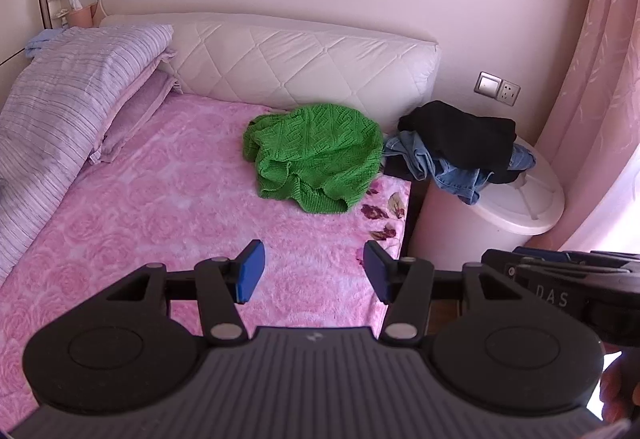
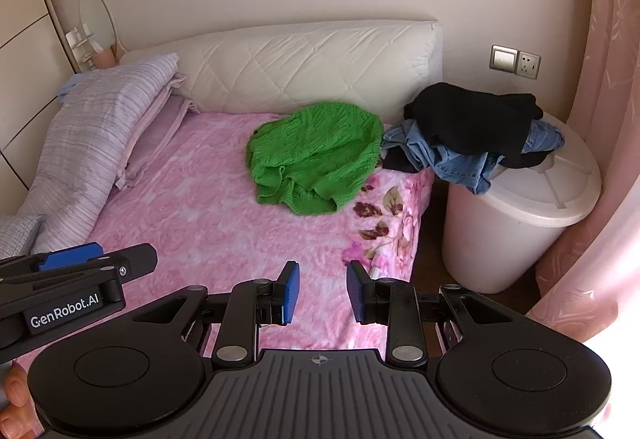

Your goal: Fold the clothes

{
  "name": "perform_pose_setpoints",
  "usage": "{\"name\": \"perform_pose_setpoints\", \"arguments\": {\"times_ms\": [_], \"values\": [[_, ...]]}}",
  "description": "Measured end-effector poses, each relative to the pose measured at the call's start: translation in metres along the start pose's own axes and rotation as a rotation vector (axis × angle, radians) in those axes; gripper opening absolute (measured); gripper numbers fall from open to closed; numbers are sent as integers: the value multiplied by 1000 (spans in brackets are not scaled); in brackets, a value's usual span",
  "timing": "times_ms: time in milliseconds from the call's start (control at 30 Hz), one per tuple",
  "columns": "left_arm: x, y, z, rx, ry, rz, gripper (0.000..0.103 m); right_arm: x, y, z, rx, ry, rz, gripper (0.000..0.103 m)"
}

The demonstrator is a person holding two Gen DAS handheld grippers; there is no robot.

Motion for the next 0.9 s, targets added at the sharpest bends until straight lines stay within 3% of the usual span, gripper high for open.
{"name": "perform_pose_setpoints", "arguments": {"times_ms": [233,900], "values": [[-8,8,-2,24,-17,-43,51,2,-2,-8,6,1,5,30],[-4,21,-11,49,-8,-47,51,3,6,4,42,14,-20,30]]}}
Point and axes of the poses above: each gripper's, at about its wrist camera, not at the fingertips, and y roughly the way its jaws point, z to its right, x to its underside, the point moved 6 cm from there along y, roughly the way its jaws point, and after that the axes turned 6 degrees about -y, right-handed, at the moved point
